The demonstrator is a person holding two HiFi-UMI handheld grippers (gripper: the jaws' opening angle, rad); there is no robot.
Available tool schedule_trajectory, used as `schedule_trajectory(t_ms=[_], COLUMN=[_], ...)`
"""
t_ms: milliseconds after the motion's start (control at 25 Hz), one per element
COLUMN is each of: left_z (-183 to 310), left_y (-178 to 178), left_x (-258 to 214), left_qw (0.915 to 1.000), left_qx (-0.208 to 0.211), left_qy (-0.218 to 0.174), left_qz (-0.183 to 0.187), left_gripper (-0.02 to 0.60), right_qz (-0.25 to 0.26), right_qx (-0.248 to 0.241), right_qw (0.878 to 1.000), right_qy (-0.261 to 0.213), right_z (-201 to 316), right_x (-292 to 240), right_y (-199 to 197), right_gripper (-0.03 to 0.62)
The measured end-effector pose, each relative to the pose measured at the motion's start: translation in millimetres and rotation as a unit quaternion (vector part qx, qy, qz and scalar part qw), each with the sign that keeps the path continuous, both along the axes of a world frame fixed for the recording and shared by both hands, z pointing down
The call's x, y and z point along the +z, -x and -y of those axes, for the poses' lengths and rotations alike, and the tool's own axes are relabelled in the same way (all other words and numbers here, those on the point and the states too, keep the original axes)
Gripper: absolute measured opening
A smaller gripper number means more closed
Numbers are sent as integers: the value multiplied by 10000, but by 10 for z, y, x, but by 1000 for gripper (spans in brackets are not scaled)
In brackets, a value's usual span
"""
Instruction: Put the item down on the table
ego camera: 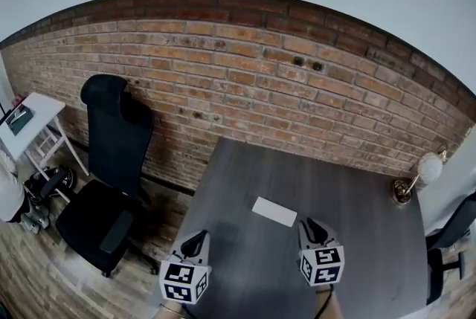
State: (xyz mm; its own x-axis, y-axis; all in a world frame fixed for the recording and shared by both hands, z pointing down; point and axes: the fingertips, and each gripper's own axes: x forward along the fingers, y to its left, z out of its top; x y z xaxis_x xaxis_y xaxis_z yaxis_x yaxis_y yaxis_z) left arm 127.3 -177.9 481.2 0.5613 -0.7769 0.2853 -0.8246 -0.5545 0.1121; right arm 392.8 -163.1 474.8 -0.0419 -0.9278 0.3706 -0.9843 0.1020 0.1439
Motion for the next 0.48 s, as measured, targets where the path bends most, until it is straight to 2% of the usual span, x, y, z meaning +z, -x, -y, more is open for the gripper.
schedule_trajectory(t_ms=[200, 320, 480], left_z=[-99, -105, -129], left_y=[-73, -126, -168], left_x=[-156, -282, -418], left_qw=[9999, 9997, 9993], left_qx=[16, 76, 117], left_qy=[-110, -244, -355], left_qz=[-4, -18, -68], left_gripper=[15, 15, 15], right_qz=[339, 663, 766], right_qx=[727, 893, 1177], right_qw=[9965, 9934, 9895], right_qy=[-232, -296, -328], right_z=[-392, -557, -786], right_x=[-204, -270, -299], right_y=[-241, -299, -361], right_gripper=[58, 51, 48])
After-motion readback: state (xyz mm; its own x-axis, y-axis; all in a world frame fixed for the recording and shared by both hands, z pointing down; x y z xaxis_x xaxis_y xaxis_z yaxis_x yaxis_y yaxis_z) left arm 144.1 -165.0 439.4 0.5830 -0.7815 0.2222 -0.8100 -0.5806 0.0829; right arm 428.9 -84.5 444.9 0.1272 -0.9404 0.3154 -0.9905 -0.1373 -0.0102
